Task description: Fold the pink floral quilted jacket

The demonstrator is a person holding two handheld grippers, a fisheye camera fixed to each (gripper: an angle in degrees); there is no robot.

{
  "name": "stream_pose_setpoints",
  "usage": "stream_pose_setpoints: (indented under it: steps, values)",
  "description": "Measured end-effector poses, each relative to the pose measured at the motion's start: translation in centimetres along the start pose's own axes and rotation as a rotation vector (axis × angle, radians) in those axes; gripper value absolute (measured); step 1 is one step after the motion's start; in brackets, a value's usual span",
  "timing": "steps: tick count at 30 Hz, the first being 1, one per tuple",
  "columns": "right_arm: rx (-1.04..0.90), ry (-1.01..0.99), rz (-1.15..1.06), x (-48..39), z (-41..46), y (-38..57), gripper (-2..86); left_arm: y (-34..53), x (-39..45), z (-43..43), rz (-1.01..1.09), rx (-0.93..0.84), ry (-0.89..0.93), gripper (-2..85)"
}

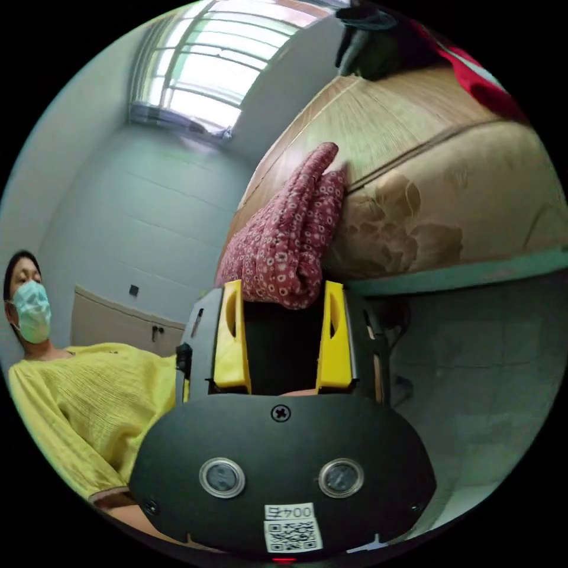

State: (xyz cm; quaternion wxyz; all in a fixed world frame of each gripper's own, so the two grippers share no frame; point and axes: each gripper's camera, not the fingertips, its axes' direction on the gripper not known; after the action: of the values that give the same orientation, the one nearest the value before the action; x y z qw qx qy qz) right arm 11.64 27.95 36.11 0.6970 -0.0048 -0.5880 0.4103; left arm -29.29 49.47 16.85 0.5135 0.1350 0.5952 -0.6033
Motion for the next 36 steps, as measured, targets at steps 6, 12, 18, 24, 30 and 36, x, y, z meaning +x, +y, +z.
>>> stream_pose_setpoints:
  steps: [6,12,18,24,30,36]
  values:
    - [-0.012,-0.29,0.229,6.4,1.9,-2.3,24.2,0.5,-3.0,3.0,-0.156,-0.003,0.132,30.2]
    - [-0.083,-0.319,0.281,7.2,3.7,-6.0,24.3,-1.7,-1.4,6.4,-0.14,-0.088,0.077,35.9]
    - [-0.156,-0.259,0.291,6.9,5.2,-8.1,24.6,-3.8,-1.2,9.9,-0.155,-0.179,-0.008,39.9]
    - [-0.166,-0.266,0.315,7.7,6.3,-8.2,24.8,-4.6,-2.4,12.7,-0.192,-0.219,-0.041,39.5]
    - [-0.149,-0.303,0.315,7.2,7.3,-7.6,24.3,-4.2,-2.1,13.5,-0.159,-0.177,-0.092,28.0]
    - [-0.104,-0.15,0.194,3.2,6.9,-6.8,14.8,-3.3,0.0,14.2,-0.068,-0.146,-0.15,18.5]
